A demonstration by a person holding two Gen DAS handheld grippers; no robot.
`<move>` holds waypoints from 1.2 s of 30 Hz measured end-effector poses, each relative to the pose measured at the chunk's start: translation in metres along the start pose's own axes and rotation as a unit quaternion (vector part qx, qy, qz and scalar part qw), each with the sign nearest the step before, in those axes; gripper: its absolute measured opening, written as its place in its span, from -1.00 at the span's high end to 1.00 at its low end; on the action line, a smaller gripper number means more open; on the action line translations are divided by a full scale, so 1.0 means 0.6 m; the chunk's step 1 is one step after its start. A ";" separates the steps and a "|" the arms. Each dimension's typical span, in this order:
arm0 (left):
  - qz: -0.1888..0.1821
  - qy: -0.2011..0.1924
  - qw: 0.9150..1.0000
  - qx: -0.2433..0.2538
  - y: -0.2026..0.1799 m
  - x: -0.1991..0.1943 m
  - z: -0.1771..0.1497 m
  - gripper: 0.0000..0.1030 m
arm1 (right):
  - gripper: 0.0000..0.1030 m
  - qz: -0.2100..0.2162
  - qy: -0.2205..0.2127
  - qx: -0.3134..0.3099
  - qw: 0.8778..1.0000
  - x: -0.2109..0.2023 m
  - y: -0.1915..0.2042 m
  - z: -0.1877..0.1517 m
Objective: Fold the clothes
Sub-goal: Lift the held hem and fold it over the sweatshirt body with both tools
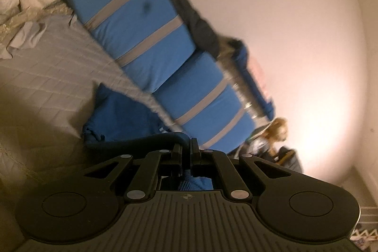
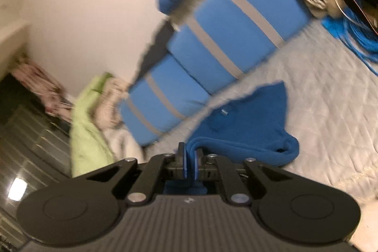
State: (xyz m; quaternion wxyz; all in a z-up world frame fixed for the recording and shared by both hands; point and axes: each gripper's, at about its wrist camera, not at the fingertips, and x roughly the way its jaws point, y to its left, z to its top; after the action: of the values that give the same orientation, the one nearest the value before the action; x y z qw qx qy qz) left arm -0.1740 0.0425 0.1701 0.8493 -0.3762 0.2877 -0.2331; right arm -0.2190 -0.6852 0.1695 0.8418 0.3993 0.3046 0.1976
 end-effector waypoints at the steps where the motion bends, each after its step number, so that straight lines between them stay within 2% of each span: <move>1: 0.004 0.003 1.000 -0.003 0.008 0.009 0.003 0.90 | 0.88 -0.009 0.006 0.003 1.000 0.012 -0.004 0.001; 6: 0.013 0.006 1.000 -0.008 0.023 0.051 0.029 0.90 | 0.88 -0.029 0.007 -0.002 1.000 0.060 -0.012 0.018; 17: 0.021 0.005 1.000 0.019 0.008 0.136 0.103 0.90 | 0.88 -0.046 -0.039 -0.046 0.997 0.127 0.007 0.102; 27: 0.041 0.009 0.999 -0.008 0.042 0.218 0.128 0.90 | 0.88 -0.060 -0.064 -0.063 0.994 0.190 -0.019 0.140; 36: 0.064 0.027 0.996 -0.048 0.088 0.274 0.139 0.90 | 0.88 -0.062 -0.058 -0.041 0.996 0.251 -0.065 0.154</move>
State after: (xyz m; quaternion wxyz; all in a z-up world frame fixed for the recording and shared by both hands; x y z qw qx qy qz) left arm 0.0102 0.0160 0.1239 0.8356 -0.3909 0.3447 -0.1739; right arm -0.0427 -0.6727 0.1310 0.8844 0.3558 0.2709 0.1340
